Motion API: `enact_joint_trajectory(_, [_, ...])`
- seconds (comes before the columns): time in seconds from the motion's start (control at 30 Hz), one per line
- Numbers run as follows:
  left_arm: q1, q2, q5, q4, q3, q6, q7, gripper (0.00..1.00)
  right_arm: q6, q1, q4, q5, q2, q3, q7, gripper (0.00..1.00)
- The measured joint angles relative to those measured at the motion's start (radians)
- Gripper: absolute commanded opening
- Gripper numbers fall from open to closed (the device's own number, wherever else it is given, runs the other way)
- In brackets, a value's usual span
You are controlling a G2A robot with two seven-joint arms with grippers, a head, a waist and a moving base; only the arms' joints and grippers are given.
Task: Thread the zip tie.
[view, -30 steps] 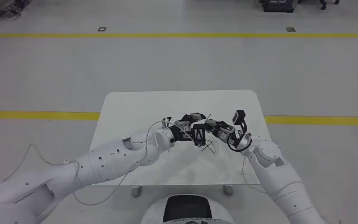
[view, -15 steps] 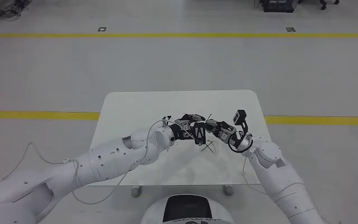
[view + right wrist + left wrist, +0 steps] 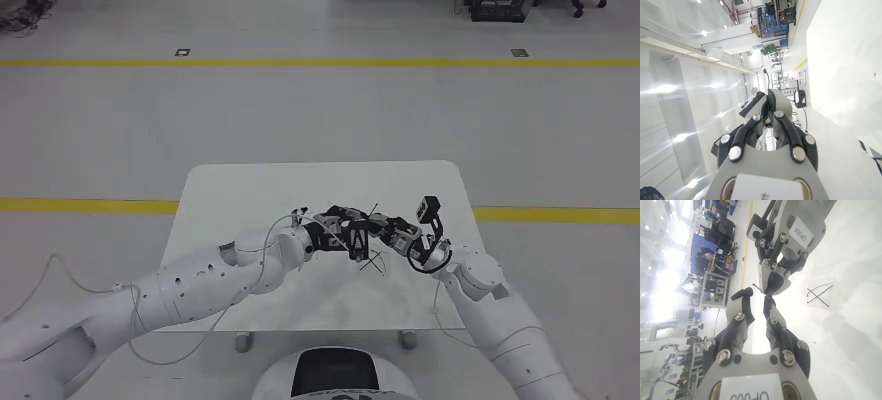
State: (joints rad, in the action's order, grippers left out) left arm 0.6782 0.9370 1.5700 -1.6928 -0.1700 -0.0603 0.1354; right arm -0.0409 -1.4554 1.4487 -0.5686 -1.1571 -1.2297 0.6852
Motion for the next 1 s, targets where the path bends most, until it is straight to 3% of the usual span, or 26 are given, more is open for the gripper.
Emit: enact_joint_trajectory(1.0, [-0.006, 0.011, 0.0, -0.001, 0.0, -0.069, 0.002, 0.19, 0.004, 0.009, -0.007, 0.005, -0.004, 0.003, 0.006, 0.0])
